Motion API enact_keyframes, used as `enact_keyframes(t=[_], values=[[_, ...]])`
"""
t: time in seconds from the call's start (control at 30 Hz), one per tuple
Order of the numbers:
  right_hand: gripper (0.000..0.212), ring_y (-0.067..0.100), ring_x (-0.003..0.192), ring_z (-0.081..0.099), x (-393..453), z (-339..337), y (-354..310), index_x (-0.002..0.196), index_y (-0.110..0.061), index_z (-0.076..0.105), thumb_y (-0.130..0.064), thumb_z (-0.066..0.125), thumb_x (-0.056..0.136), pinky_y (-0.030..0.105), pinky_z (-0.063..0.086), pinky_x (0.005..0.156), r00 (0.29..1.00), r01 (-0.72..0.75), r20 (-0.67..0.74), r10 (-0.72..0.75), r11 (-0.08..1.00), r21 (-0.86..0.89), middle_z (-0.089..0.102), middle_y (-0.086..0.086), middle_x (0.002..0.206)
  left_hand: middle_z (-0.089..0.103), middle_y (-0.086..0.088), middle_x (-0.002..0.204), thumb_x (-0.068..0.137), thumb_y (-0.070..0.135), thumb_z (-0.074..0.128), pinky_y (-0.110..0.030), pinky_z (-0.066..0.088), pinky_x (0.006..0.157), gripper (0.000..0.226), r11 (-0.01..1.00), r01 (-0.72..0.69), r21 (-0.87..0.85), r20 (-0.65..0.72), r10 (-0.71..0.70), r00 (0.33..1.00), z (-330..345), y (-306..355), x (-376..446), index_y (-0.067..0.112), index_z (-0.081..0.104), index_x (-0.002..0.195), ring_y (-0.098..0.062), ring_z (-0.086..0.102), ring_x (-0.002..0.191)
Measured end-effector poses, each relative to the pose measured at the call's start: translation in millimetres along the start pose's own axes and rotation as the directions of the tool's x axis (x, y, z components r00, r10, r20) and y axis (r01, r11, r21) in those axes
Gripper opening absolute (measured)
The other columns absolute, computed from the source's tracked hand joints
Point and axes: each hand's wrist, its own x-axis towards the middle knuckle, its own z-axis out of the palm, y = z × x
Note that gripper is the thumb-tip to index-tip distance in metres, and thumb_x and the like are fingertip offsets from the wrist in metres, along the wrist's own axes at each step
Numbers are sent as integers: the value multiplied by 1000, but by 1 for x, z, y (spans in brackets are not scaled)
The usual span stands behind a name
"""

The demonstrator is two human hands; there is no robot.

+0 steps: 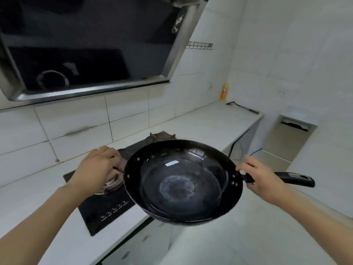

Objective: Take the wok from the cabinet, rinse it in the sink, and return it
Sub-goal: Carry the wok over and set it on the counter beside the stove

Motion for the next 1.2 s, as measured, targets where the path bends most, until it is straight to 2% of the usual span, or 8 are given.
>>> enact_keyframes(t=[0.07,0.17,0.3,0.57,0.7,0.9,1.07,1.2], values=[[55,13,79,51,-13,-4,22,109,-27,58,7,71,66,32,50,69,999,-48,-6,48,999,14,42,-9,100,66,2,94,71,16,68,-36,44,64,4,999,-31,-10,-7,31,999,7,15,29,19,67,73,-24,57,88],[55,11,76,51,-27,-6,63,107,-29,57,6,70,67,30,50,67,995,-102,-13,103,995,16,42,-10,100,65,4,93,61,8,87,-35,42,64,28,998,-46,-47,30,47,998,22,40,74,20,64,70,-25,57,86],[53,8,73,50,-36,-10,125,105,-27,59,9,69,67,27,48,63,990,-134,-32,135,990,41,41,-13,98,64,6,93,58,17,92,-33,41,66,33,995,-97,-24,79,99,992,52,75,137,23,64,72,-21,56,87],[54,9,71,49,-24,-21,233,103,-28,56,11,68,68,18,40,59,984,-174,-33,176,983,57,38,-16,96,63,5,88,53,15,93,-33,39,65,35,991,-133,-6,102,133,986,100,129,232,20,63,70,-24,58,84],[53,8,73,49,2,-24,271,103,-28,58,10,70,69,13,35,60,981,-186,-40,189,981,62,42,-15,96,61,8,89,57,12,88,-31,35,66,34,992,-126,-13,106,127,986,123,126,279,23,59,71,-22,56,85],[55,8,77,55,52,-4,316,113,-30,57,6,71,74,25,50,64,981,-189,-30,190,980,57,43,-11,100,62,8,90,57,17,91,-31,37,67,33,990,-143,-18,111,144,983,178,107,342,23,62,72,-22,57,86],[57,5,77,55,110,-2,352,110,-37,53,4,70,74,26,50,63,974,-226,1,226,974,-19,39,-16,101,61,10,86,57,17,91,-29,33,68,34,987,-139,-75,74,145,987,236,82,395,24,61,71,-19,56,85],[53,5,75,53,160,-2,376,107,-31,57,6,70,71,24,50,63,973,-229,-19,228,972,-50,41,-15,99,62,10,84,57,22,93,-29,34,67,34,982,-156,-107,36,161,986,276,61,444,24,61,69,-21,58,85]])
